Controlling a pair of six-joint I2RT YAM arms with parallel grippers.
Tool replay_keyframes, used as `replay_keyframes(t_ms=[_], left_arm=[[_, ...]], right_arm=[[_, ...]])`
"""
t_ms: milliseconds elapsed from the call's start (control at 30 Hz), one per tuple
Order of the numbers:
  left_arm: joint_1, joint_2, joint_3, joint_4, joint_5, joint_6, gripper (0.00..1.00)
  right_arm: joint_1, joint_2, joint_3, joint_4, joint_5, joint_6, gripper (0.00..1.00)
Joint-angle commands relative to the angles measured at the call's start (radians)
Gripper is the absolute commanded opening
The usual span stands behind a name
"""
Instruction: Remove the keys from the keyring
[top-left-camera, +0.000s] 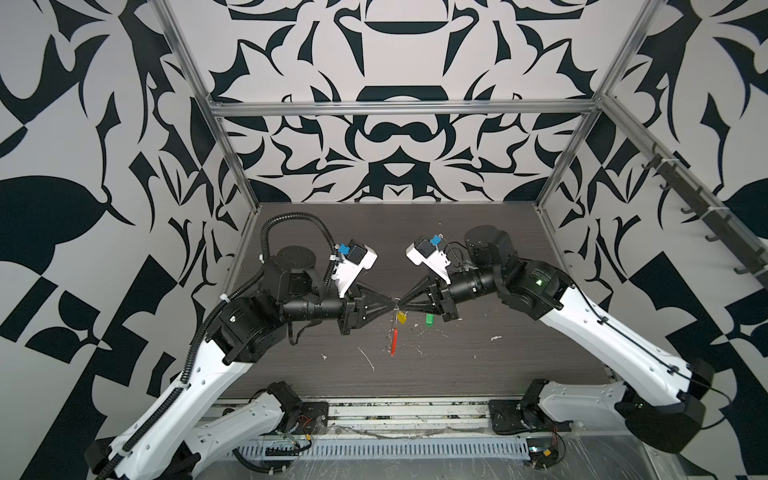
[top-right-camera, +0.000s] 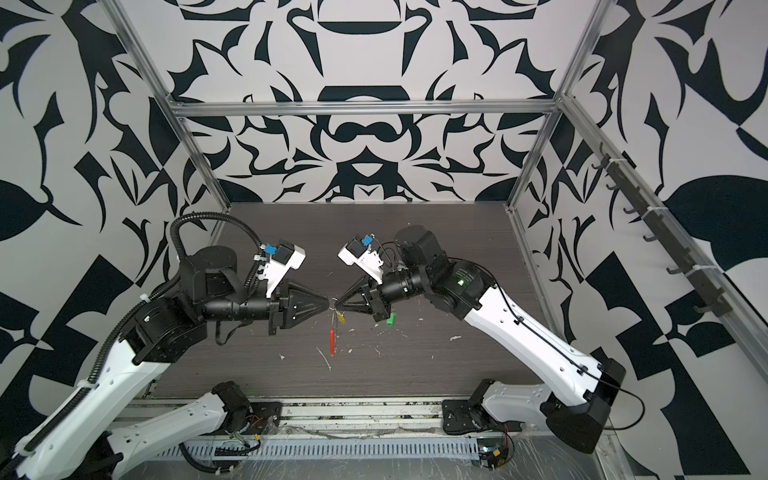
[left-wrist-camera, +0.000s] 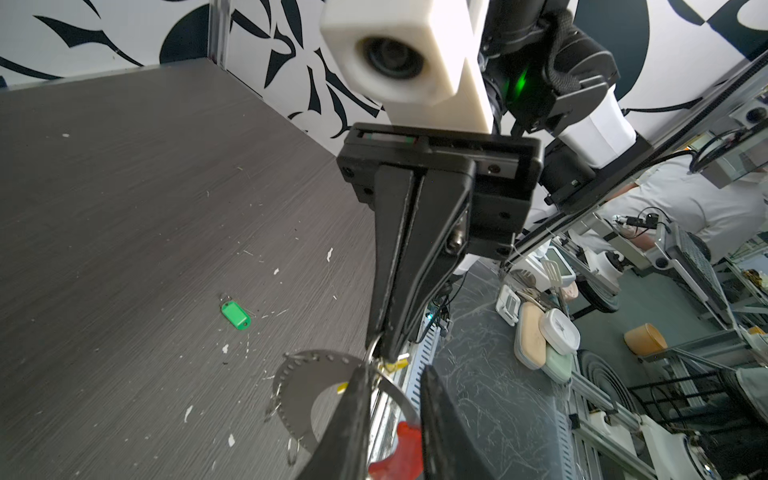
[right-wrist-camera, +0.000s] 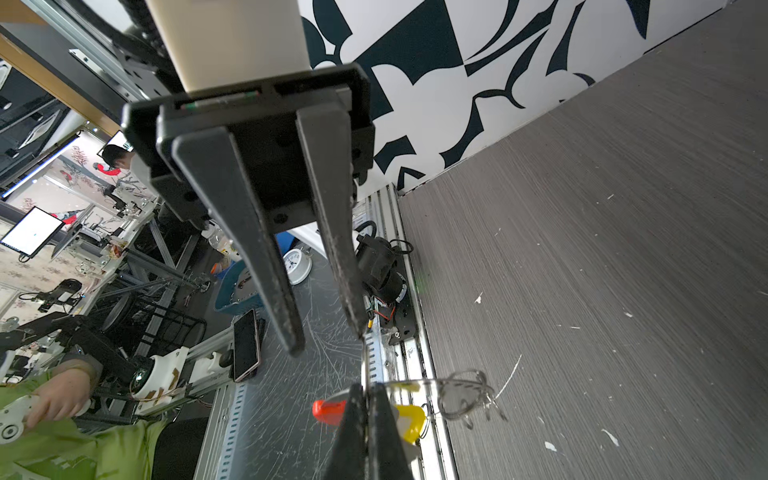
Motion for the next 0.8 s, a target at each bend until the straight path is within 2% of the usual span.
replay_keyframes(t_ms=[0, 333, 467, 767], left_arm=[[0.001, 0.017, 0.031, -0.084, 0.04, 0.028, 0.22], [0.001, 0.027, 0.066, -0.114, 0.014, 0.054, 0.23], [0.001, 0.01, 0.074, -0.123, -0.012, 0.071, 0.32], [0.001, 0.052, 0.08, -0.118, 0.027, 0.054, 0.3]], right_arm=[[-0.003, -0.008, 0.055, -0.021, -0.025, -0.027, 0.0], [-0.003, 0.013, 0.096, -0.086, -0.045, -0.055, 0.0], [-0.003, 0.013, 0.097, -0.118, -0.055, -0.073, 0.0], [-0.001, 0.025, 0.107, -0.082, -0.089, -0.062, 0.0]])
